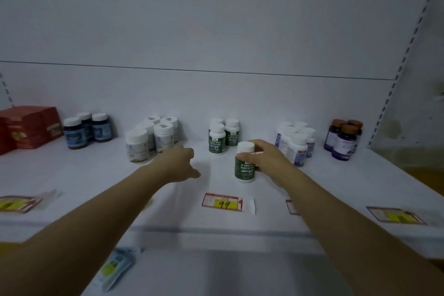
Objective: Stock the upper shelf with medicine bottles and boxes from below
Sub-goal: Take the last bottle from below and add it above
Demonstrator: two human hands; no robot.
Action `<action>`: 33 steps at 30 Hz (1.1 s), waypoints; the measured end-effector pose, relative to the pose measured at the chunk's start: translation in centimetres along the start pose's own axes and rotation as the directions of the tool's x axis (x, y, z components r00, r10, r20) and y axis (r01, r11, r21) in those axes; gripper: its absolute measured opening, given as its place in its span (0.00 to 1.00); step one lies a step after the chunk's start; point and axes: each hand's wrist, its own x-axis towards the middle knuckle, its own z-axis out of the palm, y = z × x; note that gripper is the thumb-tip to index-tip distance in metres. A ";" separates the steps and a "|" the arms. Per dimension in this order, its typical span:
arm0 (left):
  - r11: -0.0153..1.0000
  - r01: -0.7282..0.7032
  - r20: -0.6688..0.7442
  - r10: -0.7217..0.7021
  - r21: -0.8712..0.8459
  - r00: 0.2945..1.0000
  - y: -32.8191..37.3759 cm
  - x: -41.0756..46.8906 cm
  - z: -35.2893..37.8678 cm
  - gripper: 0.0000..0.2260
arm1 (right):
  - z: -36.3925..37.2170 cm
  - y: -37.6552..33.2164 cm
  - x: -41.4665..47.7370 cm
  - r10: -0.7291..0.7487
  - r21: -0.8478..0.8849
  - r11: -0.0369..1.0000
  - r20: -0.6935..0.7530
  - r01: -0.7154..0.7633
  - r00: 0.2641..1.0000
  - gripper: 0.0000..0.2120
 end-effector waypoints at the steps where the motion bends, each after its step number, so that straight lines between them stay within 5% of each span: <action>1: 1.000 0.001 0.000 -0.001 -0.005 1.000 -0.1 1.2 0.0 0.28 | 0.1 0.1 1.2 -0.006 -0.014 1.000 -0.014 0.006 1.000 0.19; 10: 1.000 0.002 0.024 -0.002 -0.006 1.000 -0.8 8.0 1.0 0.27 | 1.5 0.1 8.9 -0.073 -0.157 0.986 -0.154 0.049 0.985 0.24; 33: 0.998 -0.048 0.060 0.050 -0.035 0.997 -1.7 10.1 1.8 0.27 | 3.7 0.7 11.2 -0.103 -0.330 0.943 -0.143 0.051 0.984 0.21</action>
